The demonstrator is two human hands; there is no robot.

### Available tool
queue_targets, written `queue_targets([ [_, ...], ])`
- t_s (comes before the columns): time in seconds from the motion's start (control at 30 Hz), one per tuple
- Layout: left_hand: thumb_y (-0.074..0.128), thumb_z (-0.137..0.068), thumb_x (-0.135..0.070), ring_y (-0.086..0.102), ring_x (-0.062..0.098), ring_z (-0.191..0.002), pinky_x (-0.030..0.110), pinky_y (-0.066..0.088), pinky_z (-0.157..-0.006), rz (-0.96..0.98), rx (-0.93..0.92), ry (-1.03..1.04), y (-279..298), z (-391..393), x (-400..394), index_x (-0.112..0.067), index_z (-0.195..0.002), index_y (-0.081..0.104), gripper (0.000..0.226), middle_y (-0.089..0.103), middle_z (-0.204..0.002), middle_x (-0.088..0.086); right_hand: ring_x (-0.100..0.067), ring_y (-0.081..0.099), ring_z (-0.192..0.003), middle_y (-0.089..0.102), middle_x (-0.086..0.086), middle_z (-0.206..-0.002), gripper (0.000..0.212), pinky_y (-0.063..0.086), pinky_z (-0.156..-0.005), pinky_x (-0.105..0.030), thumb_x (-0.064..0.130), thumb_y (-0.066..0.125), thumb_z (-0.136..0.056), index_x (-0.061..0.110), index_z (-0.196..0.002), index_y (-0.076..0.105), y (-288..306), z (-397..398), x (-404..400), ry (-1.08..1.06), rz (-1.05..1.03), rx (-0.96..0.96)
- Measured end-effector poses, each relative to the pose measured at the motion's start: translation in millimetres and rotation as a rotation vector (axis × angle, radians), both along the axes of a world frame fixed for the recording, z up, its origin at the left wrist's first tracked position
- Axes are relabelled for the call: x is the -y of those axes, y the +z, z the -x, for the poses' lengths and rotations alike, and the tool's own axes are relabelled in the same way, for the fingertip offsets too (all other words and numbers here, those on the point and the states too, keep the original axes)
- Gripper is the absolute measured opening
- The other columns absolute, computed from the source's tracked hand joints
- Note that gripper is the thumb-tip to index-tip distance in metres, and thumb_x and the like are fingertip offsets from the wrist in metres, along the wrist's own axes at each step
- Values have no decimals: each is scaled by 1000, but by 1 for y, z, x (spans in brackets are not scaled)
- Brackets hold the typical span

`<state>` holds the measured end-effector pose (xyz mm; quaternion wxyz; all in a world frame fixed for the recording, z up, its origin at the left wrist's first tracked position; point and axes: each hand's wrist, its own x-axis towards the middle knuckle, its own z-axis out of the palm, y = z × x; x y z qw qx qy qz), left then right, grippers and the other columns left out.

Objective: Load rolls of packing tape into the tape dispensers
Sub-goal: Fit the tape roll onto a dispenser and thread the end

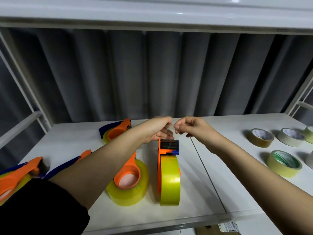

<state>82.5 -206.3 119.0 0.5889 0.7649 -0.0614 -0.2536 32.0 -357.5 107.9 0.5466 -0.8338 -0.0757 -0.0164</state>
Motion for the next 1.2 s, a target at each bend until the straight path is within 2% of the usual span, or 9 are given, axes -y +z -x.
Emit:
queue_targets([
  [0.3, 46, -92, -18, 68, 21, -70, 27, 54, -71, 40, 4, 45, 8, 3, -4, -13, -77, 46, 16, 63, -72, 8, 5, 57, -68, 63, 2, -79, 17, 47, -67, -9, 14, 72, -83, 14, -96, 60, 2, -5, -1, -73, 63, 164],
  [0.57, 46, -87, -23, 69, 15, -88, 35, 38, -106, -106, 13, 5, 12, 3, -8, -15, -85, 55, 12, 67, -96, 1, -5, 55, -83, 61, 13, -83, 17, 40, -65, -11, 22, 72, -83, 27, -91, 57, -5, 0, -4, -158, 386, 518],
  [0.6, 46, -87, -22, 68, 14, -87, 31, 42, -102, -116, 24, 15, 13, 4, -8, -15, -76, 54, 15, 66, -95, 1, -5, 54, -84, 60, 14, -84, 17, 41, -66, -15, 23, 72, -83, 27, -92, 57, -6, 0, -4, -170, 443, 555],
  [0.67, 44, -90, -15, 63, 12, -79, 11, 54, -64, -96, 50, 49, 14, 7, -8, -14, -66, 49, 25, 61, -94, 6, -4, 52, -83, 60, 14, -85, 15, 42, -65, -19, 25, 72, -84, 25, -93, 60, -9, 0, -4, -187, 551, 639],
  [0.73, 42, -92, -12, 57, 9, -72, 7, 41, -37, -108, 68, 61, 15, 10, -9, -15, -62, 44, 30, 56, -88, 6, -8, 52, -81, 62, 9, -84, 16, 39, -64, -19, 24, 73, -83, 20, -95, 63, -11, 0, -4, -197, 665, 739],
  [0.83, 40, -91, -14, 51, 5, -65, 17, 33, -53, -145, 98, 71, 15, 11, -6, -18, -60, 40, 31, 50, -75, -1, -17, 55, -77, 65, 2, -82, 17, 38, -64, -25, 21, 75, -82, 15, -95, 66, -15, -2, -3, -220, 791, 874],
  [0.97, 40, -89, -14, 51, 5, -67, 19, 28, -56, -177, 114, 75, 15, 9, -6, -17, -58, 39, 31, 54, -83, 3, -23, 54, -75, 64, -2, -83, 11, 45, -62, -35, 20, 70, -86, 13, -92, 66, -19, -5, -4, -233, 873, 933],
  [1.07, 42, -86, -17, 56, 8, -74, 22, 34, -70, -208, 102, 55, 13, 10, -8, -19, -57, 40, 30, 57, -82, 1, -25, 54, -75, 62, -4, -82, 7, 46, -60, -38, 20, 63, -90, 13, -90, 64, -20, -4, -7, -226, 903, 900],
  [1.2, 46, -80, -24, 63, 16, -93, 41, 31, -95, -256, 99, 58, 14, 12, -9, -21, -54, 44, 27, 65, -79, -2, -19, 55, -80, 61, 0, -87, 4, 46, -65, -33, 18, 61, -92, 14, -90, 63, -15, -3, -12, -183, 734, 708],
])
